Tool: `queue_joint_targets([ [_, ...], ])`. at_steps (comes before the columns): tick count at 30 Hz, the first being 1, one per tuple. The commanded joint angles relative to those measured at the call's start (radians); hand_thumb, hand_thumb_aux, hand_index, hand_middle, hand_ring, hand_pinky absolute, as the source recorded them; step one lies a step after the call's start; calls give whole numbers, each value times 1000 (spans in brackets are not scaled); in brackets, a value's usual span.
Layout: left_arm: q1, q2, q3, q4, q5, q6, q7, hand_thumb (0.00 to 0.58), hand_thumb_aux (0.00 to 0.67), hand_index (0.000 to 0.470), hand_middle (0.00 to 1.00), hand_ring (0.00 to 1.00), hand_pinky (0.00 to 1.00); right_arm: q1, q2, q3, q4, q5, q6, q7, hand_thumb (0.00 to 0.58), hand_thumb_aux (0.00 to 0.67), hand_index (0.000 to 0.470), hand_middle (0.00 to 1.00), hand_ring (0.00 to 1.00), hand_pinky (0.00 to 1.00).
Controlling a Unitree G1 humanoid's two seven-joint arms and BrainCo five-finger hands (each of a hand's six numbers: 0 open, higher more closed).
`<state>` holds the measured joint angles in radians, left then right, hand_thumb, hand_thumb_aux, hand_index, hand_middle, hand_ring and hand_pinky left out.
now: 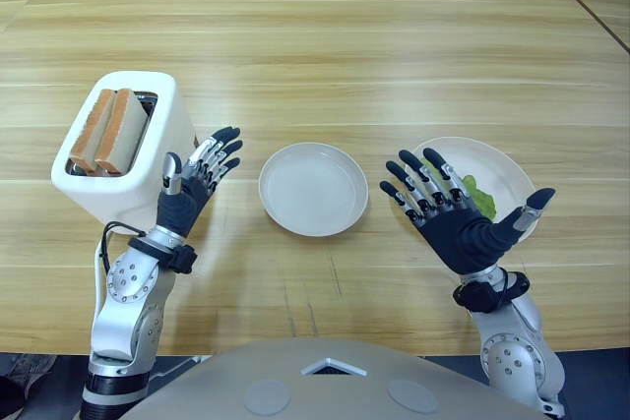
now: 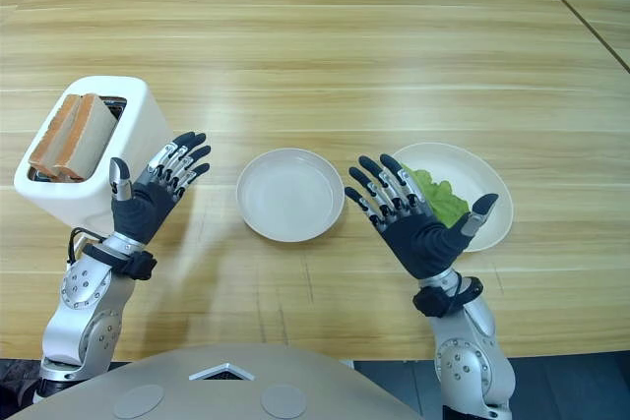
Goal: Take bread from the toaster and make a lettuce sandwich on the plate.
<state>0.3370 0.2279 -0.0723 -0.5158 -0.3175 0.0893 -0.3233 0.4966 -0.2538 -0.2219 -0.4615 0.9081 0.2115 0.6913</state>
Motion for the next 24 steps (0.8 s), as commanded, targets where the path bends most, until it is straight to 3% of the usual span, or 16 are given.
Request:
queue_joint_targets([
  [1, 16, -10, -12, 19, 69, -58, 15, 0, 0, 0, 0, 0, 0, -5, 3, -10, 0, 0, 22, -38, 0, 0, 0, 0, 0, 0],
  [3, 21, -33, -22, 26, 92, -90, 29, 0, 0, 0, 0, 0, 0, 4, 38, 15, -11, -140, -59, -94, 0, 0, 0, 0, 0, 0],
  [6, 49, -73, -43, -36, 180, -100, 110, 0, 0, 0, 0, 0, 0, -8, 81, 143, -56, -507, -207, -224, 0, 0, 0, 0, 0, 0],
  [9, 52, -78, -87, -255, 508, -25, 220, 0, 0, 0, 0, 0, 0, -8, 99, 272, -120, -813, -275, -343, 0, 0, 0, 0, 0, 0],
  [12, -103, 38, 17, -335, 1027, 71, 207, 0, 0, 0, 0, 0, 0, -10, 99, 284, -132, -987, -274, -440, 0, 0, 0, 0, 0, 0],
  [14, -174, 126, 132, -347, 1231, 100, 161, 0, 0, 0, 0, 0, 0, -36, 100, 262, -112, -1033, -265, -481, 0, 0, 0, 0, 0, 0],
  [18, -251, 326, 351, -266, 1455, 164, 36, 0, 0, 0, 0, 0, 0, -55, 97, 260, -97, -1024, -267, -492, 0, 0, 0, 0, 0, 0],
  [24, -213, 510, 452, 19, 1574, 153, -30, 0, 0, 0, 0, 0, 0, -51, 99, 280, -81, -1040, -293, -520, 0, 0, 0, 0, 0, 0],
])
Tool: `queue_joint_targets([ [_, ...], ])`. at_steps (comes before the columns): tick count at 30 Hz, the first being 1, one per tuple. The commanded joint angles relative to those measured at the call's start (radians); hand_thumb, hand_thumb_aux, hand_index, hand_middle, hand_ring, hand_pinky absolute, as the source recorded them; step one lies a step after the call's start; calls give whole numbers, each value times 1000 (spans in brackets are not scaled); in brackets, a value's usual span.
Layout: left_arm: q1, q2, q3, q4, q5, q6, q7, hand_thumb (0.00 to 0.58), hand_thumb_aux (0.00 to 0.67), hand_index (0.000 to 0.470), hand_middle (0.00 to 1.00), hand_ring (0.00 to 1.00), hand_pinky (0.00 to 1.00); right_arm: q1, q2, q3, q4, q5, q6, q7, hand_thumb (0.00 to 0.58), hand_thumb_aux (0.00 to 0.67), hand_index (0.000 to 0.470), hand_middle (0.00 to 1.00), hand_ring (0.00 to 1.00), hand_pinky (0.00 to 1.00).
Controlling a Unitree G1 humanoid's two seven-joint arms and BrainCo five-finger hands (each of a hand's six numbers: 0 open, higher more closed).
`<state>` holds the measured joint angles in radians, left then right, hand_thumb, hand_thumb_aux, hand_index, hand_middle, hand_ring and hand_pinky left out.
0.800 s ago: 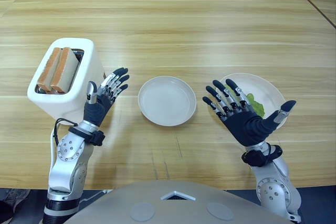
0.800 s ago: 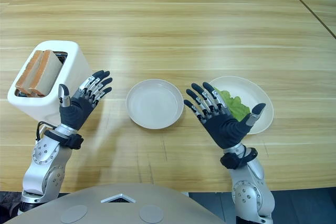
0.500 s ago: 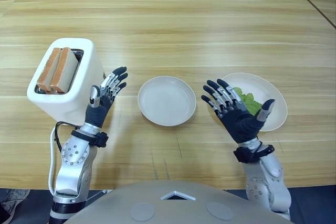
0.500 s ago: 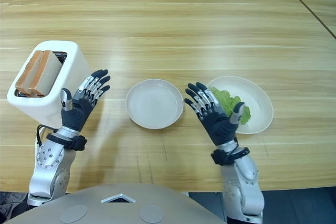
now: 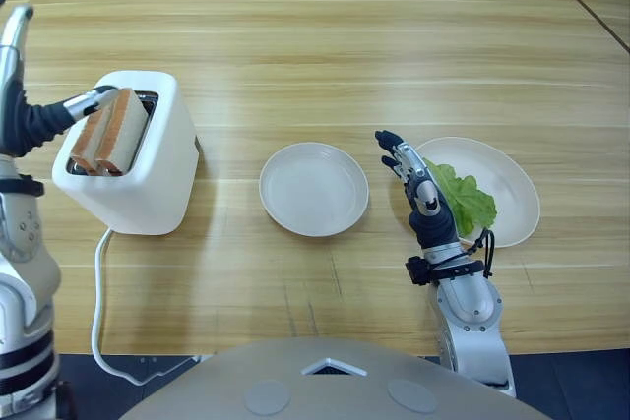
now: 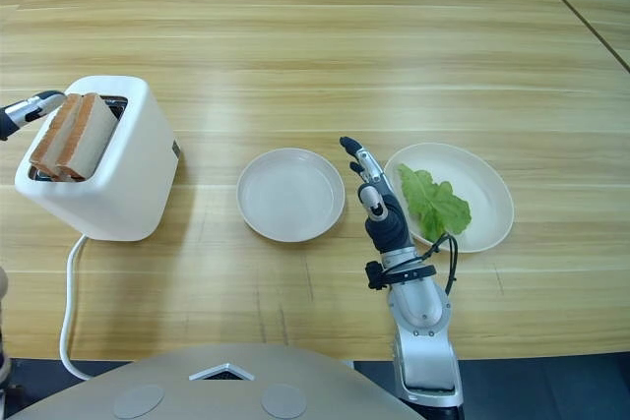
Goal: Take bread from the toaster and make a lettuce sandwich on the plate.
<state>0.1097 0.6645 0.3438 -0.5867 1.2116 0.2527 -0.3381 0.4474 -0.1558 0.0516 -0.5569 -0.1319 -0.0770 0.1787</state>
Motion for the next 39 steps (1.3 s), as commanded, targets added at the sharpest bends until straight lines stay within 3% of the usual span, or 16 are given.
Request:
queue_joint_targets([
  [1, 14, 92, 30, 120, 51, -17, -21, 0, 0, 0, 0, 0, 0, -1, 0, 8, 16, -2, -6, -9, 0, 0, 0, 0, 0, 0],
  [13, 4, 122, -128, 74, 124, -99, -115, 0, 0, 0, 0, 0, 0, -1, 0, 15, 23, -3, -13, -26, 0, 0, 0, 0, 0, 0],
  [19, 80, 134, -154, 108, 145, -124, -168, 0, 0, 0, 0, 0, 0, -3, -4, 14, 6, 1, -12, -27, 0, 0, 0, 0, 0, 0],
  [31, 66, 142, -43, 75, 134, -88, -116, 0, 0, 0, 0, 0, 0, 5, -12, 17, 13, -4, -24, -24, 0, 0, 0, 0, 0, 0],
  [39, 118, 149, -60, 128, 168, -104, -118, 0, 0, 0, 0, 0, 0, 6, -15, 16, 10, 2, -20, -23, 0, 0, 0, 0, 0, 0],
])
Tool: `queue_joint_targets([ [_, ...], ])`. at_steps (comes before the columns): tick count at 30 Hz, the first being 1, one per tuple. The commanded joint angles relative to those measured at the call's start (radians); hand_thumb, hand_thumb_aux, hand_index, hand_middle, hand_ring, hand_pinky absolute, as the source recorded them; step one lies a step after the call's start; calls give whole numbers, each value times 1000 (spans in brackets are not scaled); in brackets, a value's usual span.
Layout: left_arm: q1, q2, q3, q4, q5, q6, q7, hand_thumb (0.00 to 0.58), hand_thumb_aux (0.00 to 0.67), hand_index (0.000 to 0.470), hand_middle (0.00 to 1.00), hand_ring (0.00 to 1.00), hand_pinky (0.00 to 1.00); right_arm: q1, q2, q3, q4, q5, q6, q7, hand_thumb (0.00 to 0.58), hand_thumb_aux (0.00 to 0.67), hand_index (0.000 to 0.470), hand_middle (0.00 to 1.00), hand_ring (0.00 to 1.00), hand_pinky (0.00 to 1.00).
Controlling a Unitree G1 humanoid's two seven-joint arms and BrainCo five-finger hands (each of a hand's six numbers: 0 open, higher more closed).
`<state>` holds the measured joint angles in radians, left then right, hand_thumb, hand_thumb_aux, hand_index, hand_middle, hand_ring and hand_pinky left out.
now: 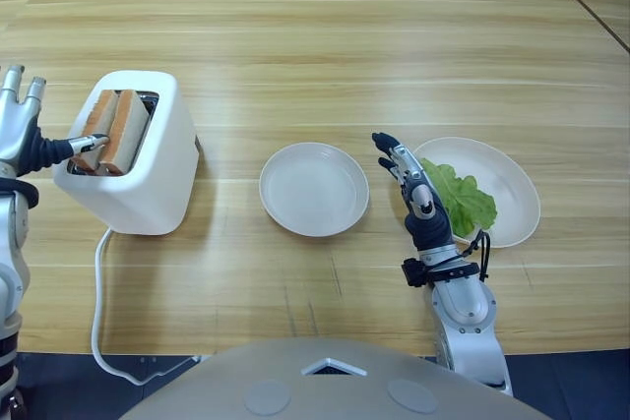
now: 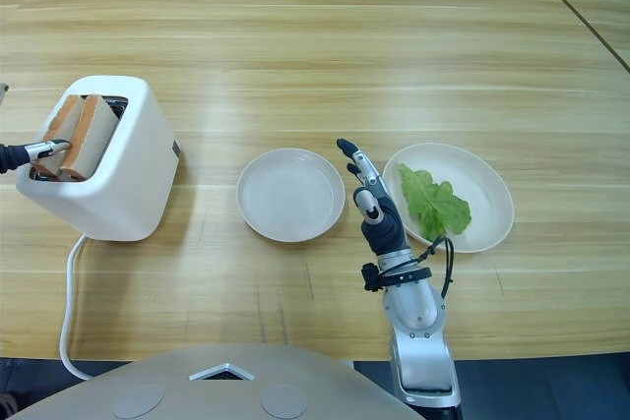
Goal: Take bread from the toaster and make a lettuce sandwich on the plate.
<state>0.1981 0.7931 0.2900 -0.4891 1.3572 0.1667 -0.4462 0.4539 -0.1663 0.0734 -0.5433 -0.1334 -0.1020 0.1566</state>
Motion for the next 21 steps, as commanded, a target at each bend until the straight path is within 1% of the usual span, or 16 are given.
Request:
queue_joint_targets([
  [1, 35, 31, 5, 38, 25, -19, -9, 0, 0, 0, 0, 0, 0, -1, -4, -7, -3, 4, 5, -2, 0, 0, 0, 0, 0, 0],
  [5, 45, 85, 58, 56, 17, -29, -7, 0, 0, 0, 0, 0, 0, -2, -4, -7, -2, 7, 6, -2, 0, 0, 0, 0, 0, 0],
  [8, 31, 92, 63, 57, 5, -28, -14, 0, 0, 0, 0, 0, 0, -2, -2, -4, -2, 6, 6, -2, 0, 0, 0, 0, 0, 0],
  [16, 15, -24, -77, -11, -41, -27, -54, 0, 0, 0, 0, 0, 0, -2, -4, -4, -4, 5, 5, -2, 0, 0, 0, 0, 0, 0],
  [17, 14, -36, -85, -22, -50, -26, -61, 9, 5, 4, 0, 0, 0, -1, -3, -4, -4, 4, 4, -3, 0, 0, 0, 0, 0, 0],
  [18, 12, -48, -91, -35, -61, -23, -70, 144, 89, 63, 0, 0, 0, -1, -3, -4, -3, 4, 3, -4, 0, 0, 0, 0, 0, 0],
  [19, 9, -56, -94, -44, -68, -20, -75, 395, 292, 205, 0, 0, 0, 0, -2, -4, -2, 4, 3, -5, 0, 0, 0, 0, 0, 0],
  [20, 4, -66, -96, -56, -77, -16, -82, 503, 426, 299, 0, 0, 0, 0, -1, -3, -1, 3, 2, -6, 0, 0, 0, 0, 0, 0],
  [21, 1, -73, -96, -66, -79, -13, -81, 568, 573, 402, 0, 0, 0, 1, -1, -3, 0, 3, 1, -6, 0, 0, 0, 0, 0, 0],
])
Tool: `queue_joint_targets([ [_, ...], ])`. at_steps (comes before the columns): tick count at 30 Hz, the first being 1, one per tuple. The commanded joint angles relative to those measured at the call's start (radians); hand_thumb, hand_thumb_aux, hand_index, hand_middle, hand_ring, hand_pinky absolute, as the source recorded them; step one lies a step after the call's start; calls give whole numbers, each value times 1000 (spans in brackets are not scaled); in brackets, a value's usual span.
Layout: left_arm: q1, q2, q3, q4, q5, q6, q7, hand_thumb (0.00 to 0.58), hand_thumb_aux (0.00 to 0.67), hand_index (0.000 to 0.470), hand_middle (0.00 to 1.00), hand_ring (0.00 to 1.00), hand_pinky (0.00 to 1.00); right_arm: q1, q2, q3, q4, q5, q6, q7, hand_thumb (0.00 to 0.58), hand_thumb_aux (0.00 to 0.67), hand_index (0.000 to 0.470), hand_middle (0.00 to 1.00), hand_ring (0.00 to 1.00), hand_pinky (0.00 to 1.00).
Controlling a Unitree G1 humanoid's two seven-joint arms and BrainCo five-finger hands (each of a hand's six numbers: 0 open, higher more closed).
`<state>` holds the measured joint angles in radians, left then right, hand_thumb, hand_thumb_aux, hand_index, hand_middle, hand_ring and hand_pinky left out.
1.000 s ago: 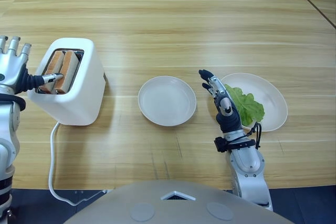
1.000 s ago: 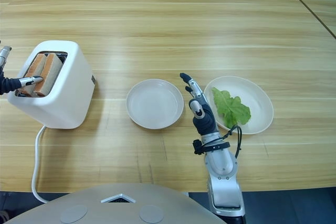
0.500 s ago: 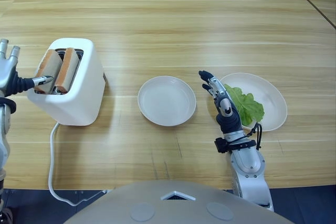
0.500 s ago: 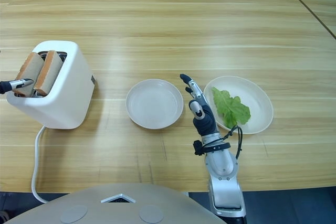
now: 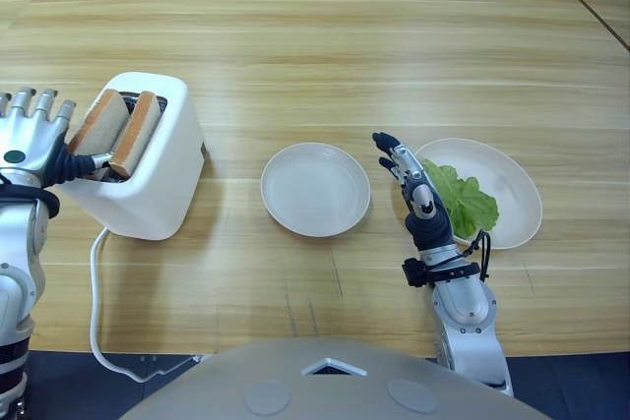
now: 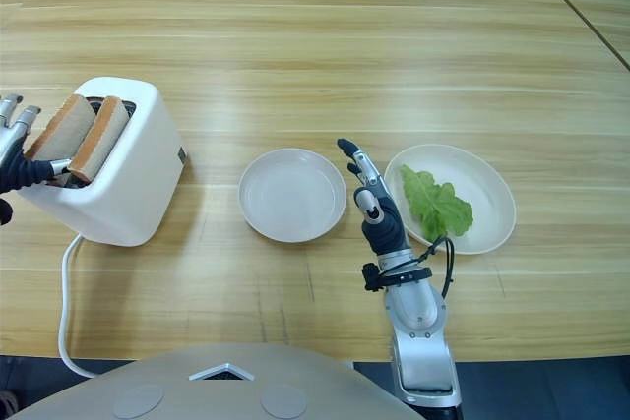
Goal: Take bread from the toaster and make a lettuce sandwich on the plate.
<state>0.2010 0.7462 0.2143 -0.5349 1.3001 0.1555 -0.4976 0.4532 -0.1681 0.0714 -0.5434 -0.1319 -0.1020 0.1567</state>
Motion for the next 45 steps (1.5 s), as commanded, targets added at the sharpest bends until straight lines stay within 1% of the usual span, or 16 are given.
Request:
queue_joint_targets([
  [1, -10, -36, -16, -28, -28, 6, -23, 580, 670, 470, 0, 0, 0, 1, 1, 0, 1, 1, 0, -6, 0, 0, 0, 0, 0, 0],
  [6, -42, -90, 18, -49, -41, 41, 40, 580, 670, 470, 35, 35, 35, -15, -9, -18, 0, 0, -3, -6, 0, 0, 0, 0, 0, 0],
  [7, -45, -104, 21, -48, -52, 46, 53, 580, 670, 470, 592, 592, 592, -23, -14, -27, 0, -3, -5, -6, 0, 0, 0, 0, 0, 0],
  [8, -50, -126, 27, -52, -66, 55, 74, 580, 670, 470, 1000, 1000, 1000, -38, -30, -45, 3, -17, -20, -7, 0, 0, 0, 0, 0, 0],
  [12, -85, -190, 62, -71, -145, 83, 141, 580, 670, 470, 1000, 1000, 1000, -154, -206, -196, 65, -127, -77, 3, 0, 0, 0, 0, 0, 0],
  [15, -125, -212, 103, -107, -199, 93, 193, 580, 670, 470, 1000, 1000, 1000, -203, -448, -276, 296, -378, -177, -64, 0, 0, 0, 0, 0, 0],
  [18, -193, -197, 179, -179, -244, 102, 236, 580, 670, 470, 1000, 1000, 1000, -240, -657, -205, 599, -690, -227, -250, 0, 0, 0, 0, 0, 0],
  [22, -311, -190, 229, -313, -330, 126, 210, 580, 670, 470, 1000, 1000, 1000, -340, -764, -76, 941, -846, -263, -417, 0, 0, 0, 0, 0, 0],
  [23, -353, -219, 194, -343, -377, 147, 185, 580, 670, 470, 1000, 1000, 1000, -362, -774, -48, 1010, -863, -267, -453, 230, 150, 105, 0, 0, 0],
  [24, -387, -248, 154, -367, -413, 164, 163, 580, 670, 470, 1000, 1000, 1000, -383, -780, -20, 1072, -876, -271, -484, 294, 200, 140, 0, 0, 0],
  [25, -413, -272, 117, -385, -439, 183, 143, 580, 670, 470, 1000, 1000, 1000, -403, -784, 6, 1125, -886, -273, -508, 436, 336, 236, 0, 0, 0],
  [26, -437, -300, 72, -395, -456, 201, 123, 580, 670, 470, 1000, 1000, 1000, -419, -786, 33, 1171, -893, -278, -528, 464, 370, 260, 0, 0, 0],
  [28, -470, -361, -33, -389, -467, 230, 95, 580, 670, 470, 1000, 1000, 1000, -446, -791, 78, 1233, -894, -286, -560, 580, 652, 457, 0, 0, 0],
  [37, -424, -576, -470, -70, -510, 243, 68, 580, 670, 470, 1000, 1000, 1000, -523, -830, 128, 1269, -797, -347, -646, 580, 670, 470, 0, 0, 0],
  [41, -382, -558, -626, 229, -576, 171, 27, 580, 670, 470, 1000, 1000, 1000, -483, -864, 58, 1119, -732, -367, -700, 580, 670, 470, 0, 0, 0],
  [45, -412, -513, -694, 505, -600, 21, 77, 580, 670, 470, 1000, 1000, 1000, -417, -865, -11, 928, -676, -357, -670, 580, 670, 470, 0, 0, 0],
])
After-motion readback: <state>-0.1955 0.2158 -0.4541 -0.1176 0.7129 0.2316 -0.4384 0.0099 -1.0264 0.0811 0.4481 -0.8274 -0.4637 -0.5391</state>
